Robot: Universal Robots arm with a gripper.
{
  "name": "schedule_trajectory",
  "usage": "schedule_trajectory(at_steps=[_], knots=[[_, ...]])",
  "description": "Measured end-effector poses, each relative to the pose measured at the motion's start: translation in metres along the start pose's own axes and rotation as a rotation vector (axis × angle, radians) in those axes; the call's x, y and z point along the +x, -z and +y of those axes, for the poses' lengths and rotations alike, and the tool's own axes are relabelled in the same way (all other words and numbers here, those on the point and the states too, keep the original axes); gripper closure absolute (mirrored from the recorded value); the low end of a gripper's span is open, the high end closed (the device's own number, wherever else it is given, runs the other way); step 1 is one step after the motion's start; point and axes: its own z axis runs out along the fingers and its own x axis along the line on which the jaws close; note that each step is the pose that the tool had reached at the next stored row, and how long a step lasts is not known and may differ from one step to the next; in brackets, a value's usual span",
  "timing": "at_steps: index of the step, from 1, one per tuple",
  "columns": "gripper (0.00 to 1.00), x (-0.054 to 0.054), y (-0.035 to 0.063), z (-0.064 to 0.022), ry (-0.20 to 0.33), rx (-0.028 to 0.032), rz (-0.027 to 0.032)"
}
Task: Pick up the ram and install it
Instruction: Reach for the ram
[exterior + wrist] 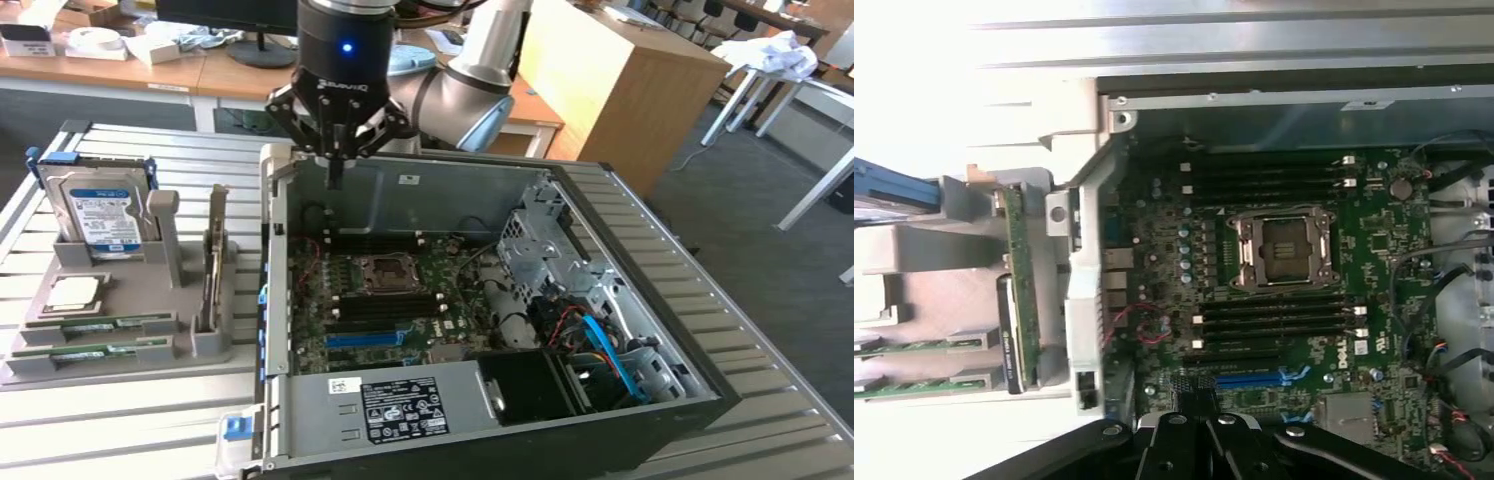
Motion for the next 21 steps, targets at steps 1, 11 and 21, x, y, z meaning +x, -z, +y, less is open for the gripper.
schedule_trajectory(at_steps=[1, 11, 21], knots=[[0.9, 0.002, 0.0, -0.0001, 0.0, 0.0, 0.0], [0.9, 0.025, 0.0005, -0.0007, 0.0, 0.0, 0.0], [0.9, 0.046, 0.0009, -0.0011, 0.0, 0.0, 0.0]])
